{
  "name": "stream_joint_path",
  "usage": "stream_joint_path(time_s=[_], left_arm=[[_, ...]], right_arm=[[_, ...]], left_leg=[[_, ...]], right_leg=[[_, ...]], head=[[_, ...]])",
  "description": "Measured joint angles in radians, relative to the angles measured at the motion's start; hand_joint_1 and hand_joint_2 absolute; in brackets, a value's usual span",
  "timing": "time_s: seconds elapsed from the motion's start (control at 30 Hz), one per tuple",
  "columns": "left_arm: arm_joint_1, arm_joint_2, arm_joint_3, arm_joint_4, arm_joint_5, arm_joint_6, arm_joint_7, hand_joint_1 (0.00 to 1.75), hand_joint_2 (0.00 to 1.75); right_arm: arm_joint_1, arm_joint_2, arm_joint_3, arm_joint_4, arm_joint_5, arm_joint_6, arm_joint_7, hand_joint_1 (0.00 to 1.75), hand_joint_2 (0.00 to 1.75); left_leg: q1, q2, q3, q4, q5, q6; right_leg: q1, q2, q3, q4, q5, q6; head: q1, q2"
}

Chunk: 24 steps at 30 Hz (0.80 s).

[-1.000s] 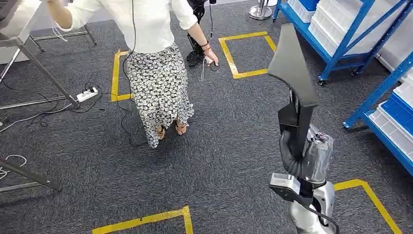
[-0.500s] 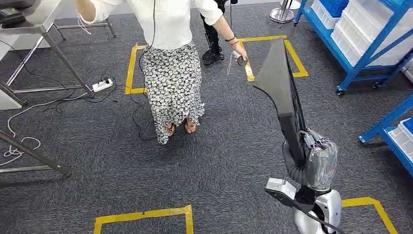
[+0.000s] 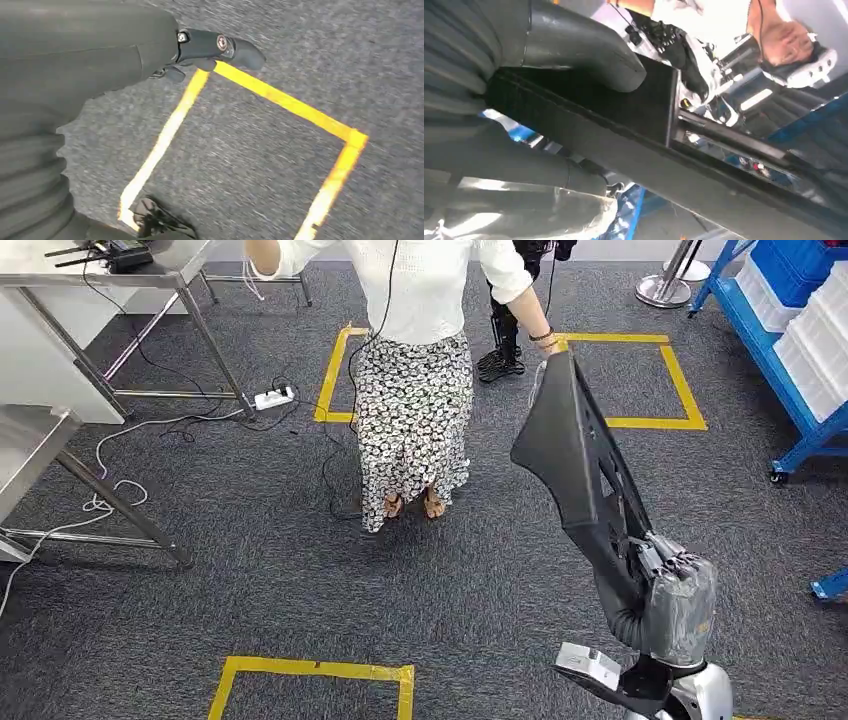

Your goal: Take the parts from the cabinet and place them on the table.

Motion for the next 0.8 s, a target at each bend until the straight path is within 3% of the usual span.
stream_joint_path(time_s=[0.03,0.07,0.1,0.13,0.17,0.2,0.23,0.27,0.3,0.33,0.37,0.4,0.43,0.5,0.53,0.57,0.6,0.63,0.67,0.73,0.77,0.8], left_arm=[[0.005,0.000,0.000,0.000,-0.005,0.000,0.002,0.00,1.75],[0.006,0.002,0.000,0.000,-0.005,-0.001,0.002,0.00,1.75],[0.006,0.001,0.000,0.000,-0.005,-0.001,0.002,0.00,1.75],[0.002,0.001,0.000,0.000,-0.003,-0.001,0.002,0.00,1.75],[-0.001,0.002,0.000,0.000,-0.001,-0.001,0.002,0.00,1.75],[-0.001,0.000,0.000,0.000,0.002,-0.001,0.005,0.00,1.75],[0.000,-0.002,0.000,0.001,0.006,0.000,0.008,0.00,1.75],[0.000,-0.002,0.000,0.001,0.007,0.002,0.010,0.00,1.75],[0.000,-0.002,0.000,0.001,0.008,0.003,0.011,0.00,1.75],[0.000,-0.002,0.000,0.001,0.009,0.005,0.011,0.00,1.75],[0.000,-0.002,0.000,0.001,0.009,0.007,0.010,0.00,1.75],[-0.002,-0.001,0.000,0.001,0.009,0.008,0.010,0.00,1.75],[-0.005,0.000,0.000,0.001,0.013,0.008,0.009,0.00,1.75],[-0.008,0.000,0.007,0.000,0.036,0.010,0.003,0.00,1.75],[-0.007,0.002,0.013,-0.001,0.042,0.012,0.002,0.00,1.75],[-0.007,0.001,0.016,0.000,0.046,0.012,0.002,0.00,1.75],[-0.007,-0.007,0.016,0.000,0.045,0.010,-0.001,0.00,1.75],[-0.010,-0.008,0.016,0.000,0.044,0.008,-0.002,0.00,1.75],[-0.011,-0.010,0.016,0.001,0.042,0.003,-0.003,0.00,1.75],[-0.011,-0.019,0.015,0.001,0.038,-0.003,-0.005,0.00,1.75],[-0.010,-0.023,0.015,0.002,0.037,-0.006,-0.006,0.00,1.75],[-0.009,-0.026,0.015,0.002,0.037,-0.006,-0.006,0.00,1.75]], right_arm=[[0.004,0.000,-0.002,-0.002,-0.004,-0.001,-0.002,1.75,1.75],[0.009,0.001,-0.005,-0.006,-0.011,-0.003,-0.003,1.75,1.75],[0.017,0.001,-0.010,-0.013,-0.018,-0.005,-0.006,1.75,1.75],[0.027,0.000,-0.014,-0.020,-0.024,-0.009,-0.011,1.75,1.75],[0.037,0.000,-0.020,-0.027,-0.035,-0.014,-0.018,1.75,1.75],[0.045,-0.002,-0.024,-0.031,-0.047,-0.019,-0.025,1.75,1.75],[0.052,-0.004,-0.029,-0.032,-0.059,-0.022,-0.033,1.75,1.75],[0.057,-0.006,-0.034,-0.033,-0.071,-0.025,-0.040,1.75,1.75],[0.059,-0.007,-0.038,-0.034,-0.079,-0.026,-0.044,1.75,1.75],[0.060,-0.008,-0.040,-0.037,-0.082,-0.027,-0.045,1.75,1.75],[0.060,-0.010,-0.041,-0.040,-0.083,-0.028,-0.047,1.75,1.75],[0.061,-0.011,-0.043,-0.042,-0.084,-0.028,-0.048,1.75,1.75],[0.062,-0.011,-0.046,-0.043,-0.087,-0.030,-0.052,1.75,1.75],[0.062,-0.011,-0.048,-0.043,-0.088,-0.031,-0.058,1.75,1.75],[0.062,-0.010,-0.049,-0.043,-0.088,-0.031,-0.060,1.75,1.75],[0.064,-0.011,-0.050,-0.045,-0.088,-0.031,-0.061,1.75,1.75],[0.063,-0.012,-0.054,-0.045,-0.089,-0.031,-0.062,1.75,1.75],[0.064,-0.013,-0.060,-0.045,-0.089,-0.034,-0.063,1.75,1.75],[0.066,-0.015,-0.064,-0.045,-0.090,-0.035,-0.063,1.75,1.75],[0.076,-0.017,-0.068,-0.045,-0.092,-0.038,-0.063,1.75,1.75],[0.080,-0.017,-0.070,-0.045,-0.093,-0.039,-0.063,1.75,1.75],[0.083,-0.018,-0.073,-0.045,-0.093,-0.039,-0.064,1.75,1.75]], left_leg=[[0.005,-0.005,-0.002,0.004,-0.002,-0.002],[0.009,0.005,-0.002,0.015,-0.010,-0.006],[0.008,0.050,-0.020,0.055,-0.036,-0.010],[0.010,0.078,-0.053,0.123,-0.073,-0.014],[0.012,0.094,-0.099,0.213,-0.114,-0.016],[0.012,0.099,-0.139,0.291,-0.144,-0.016],[0.013,0.100,-0.168,0.340,-0.153,-0.015],[0.012,0.100,-0.169,0.335,-0.136,-0.010],[0.011,0.100,-0.146,0.283,-0.102,-0.002],[0.006,0.106,-0.099,0.192,-0.056,0.009],[-0.004,0.130,-0.046,0.097,-0.017,0.023],[-0.020,0.175,-0.012,0.032,-0.014,0.037],[-0.023,0.177,-0.012,0.032,-0.017,0.037],[-0.031,0.159,-0.013,0.026,-0.017,0.041],[-0.035,0.148,-0.010,0.013,-0.013,0.050],[-0.028,0.134,0.019,-0.021,0.002,0.061],[-0.025,0.124,0.031,-0.043,0.013,0.059],[-0.022,0.114,0.033,-0.048,0.020,0.067],[-0.021,0.103,0.031,-0.048,0.021,0.067],[-0.021,0.076,0.030,-0.047,0.019,0.065],[-0.019,0.063,0.031,-0.046,0.019,0.062],[-0.016,0.049,0.033,-0.044,0.017,0.057]], right_leg=[[-0.006,-0.006,0.002,-0.001,0.002,-0.006],[-0.006,-0.012,0.005,-0.003,0.002,-0.011],[-0.003,-0.019,0.009,-0.003,-0.001,-0.019],[0.002,-0.027,0.009,-0.003,-0.003,-0.025],[0.008,-0.036,0.009,-0.002,-0.005,-0.029],[0.012,-0.045,0.009,-0.002,-0.006,-0.031],[0.017,-0.053,0.009,-0.002,-0.008,-0.034],[0.021,-0.062,0.010,-0.002,-0.010,-0.036],[0.025,-0.069,0.012,-0.002,-0.012,-0.039],[0.028,-0.077,0.016,-0.003,-0.015,-0.039],[0.029,-0.083,0.021,-0.003,-0.017,-0.039],[0.028,-0.090,0.026,-0.006,-0.020,-0.037],[0.035,-0.098,0.028,-0.010,-0.022,-0.033],[0.026,-0.117,0.030,-0.014,-0.024,-0.027],[0.026,-0.128,0.037,-0.021,-0.023,-0.021],[0.032,-0.122,0.044,-0.026,-0.025,-0.016],[0.029,-0.080,0.036,-0.003,-0.036,-0.018],[0.027,-0.045,0.008,0.059,-0.067,-0.025],[0.024,-0.031,-0.034,0.141,-0.099,-0.029],[0.016,-0.024,-0.112,0.278,-0.141,-0.021],[0.012,-0.024,-0.121,0.284,-0.133,-0.011],[0.007,-0.024,-0.105,0.238,-0.104,0.005]], head=[[-0.001,0.000],[-0.001,0.000],[-0.009,0.000],[-0.013,0.000],[-0.013,0.000],[-0.014,0.000],[-0.014,0.000],[-0.014,0.000],[-0.014,0.000],[-0.013,0.000],[-0.014,0.000],[-0.013,0.000],[-0.012,0.000],[-0.014,0.000],[-0.016,0.000],[-0.015,0.000],[-0.010,0.000],[-0.013,0.000],[-0.005,0.000],[-0.006,0.000],[-0.004,0.000],[-0.006,0.000]])
